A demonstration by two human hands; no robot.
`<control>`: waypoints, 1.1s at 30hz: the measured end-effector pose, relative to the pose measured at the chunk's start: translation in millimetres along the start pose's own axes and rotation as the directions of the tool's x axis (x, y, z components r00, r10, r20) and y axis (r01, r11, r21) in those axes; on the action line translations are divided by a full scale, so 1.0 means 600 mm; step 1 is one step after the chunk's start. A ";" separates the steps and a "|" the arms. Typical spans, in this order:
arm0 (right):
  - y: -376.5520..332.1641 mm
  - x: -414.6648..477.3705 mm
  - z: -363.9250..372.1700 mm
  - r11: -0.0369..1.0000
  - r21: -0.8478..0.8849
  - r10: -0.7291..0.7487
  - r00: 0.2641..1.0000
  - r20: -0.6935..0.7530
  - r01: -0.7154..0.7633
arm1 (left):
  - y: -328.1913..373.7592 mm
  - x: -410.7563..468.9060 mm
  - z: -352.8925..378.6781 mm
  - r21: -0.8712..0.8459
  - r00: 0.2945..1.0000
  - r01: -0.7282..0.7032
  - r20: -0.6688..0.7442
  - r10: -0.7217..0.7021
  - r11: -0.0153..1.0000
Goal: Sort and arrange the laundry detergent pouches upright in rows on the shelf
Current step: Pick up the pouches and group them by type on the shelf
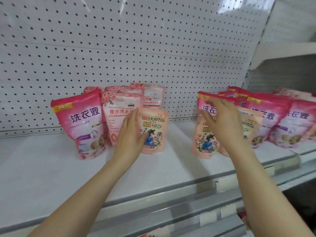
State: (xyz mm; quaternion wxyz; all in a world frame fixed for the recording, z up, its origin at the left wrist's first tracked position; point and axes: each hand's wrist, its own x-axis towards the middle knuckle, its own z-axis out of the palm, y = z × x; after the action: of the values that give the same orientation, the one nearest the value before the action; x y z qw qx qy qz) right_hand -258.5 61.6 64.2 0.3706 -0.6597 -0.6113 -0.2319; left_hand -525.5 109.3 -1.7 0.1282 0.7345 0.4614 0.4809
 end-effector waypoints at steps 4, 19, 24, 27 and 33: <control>0.058 0.013 -0.024 0.986 0.093 0.102 0.939 0.327 -0.140 | 0.011 0.022 0.039 -0.013 0.994 0.091 -0.065 -0.092 0.996; 0.113 -0.055 0.046 0.325 0.787 0.303 0.846 0.439 -0.524 | 0.052 -0.013 0.104 -0.152 0.874 0.423 -0.192 -0.446 0.893; 0.115 -0.097 0.068 0.489 0.668 0.253 0.824 0.507 -0.561 | 0.058 -0.042 0.116 -0.138 0.854 0.485 -0.137 -0.502 0.864; 0.122 -0.081 0.075 0.538 0.641 0.219 0.825 0.522 -0.548 | 0.065 -0.061 0.106 -0.237 0.835 0.494 -0.138 -0.532 0.837; 0.080 -0.068 0.075 0.287 0.743 0.071 0.786 0.614 -0.605 | 0.081 -0.107 0.053 -0.387 0.818 0.440 -0.199 -0.539 0.810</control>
State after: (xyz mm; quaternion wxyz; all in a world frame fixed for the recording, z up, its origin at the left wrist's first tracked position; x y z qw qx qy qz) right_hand -223.8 71.8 -4.6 0.5536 -0.4901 -0.5398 0.4024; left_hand -479.8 39.8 -24.9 0.2961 0.4758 0.5655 0.6051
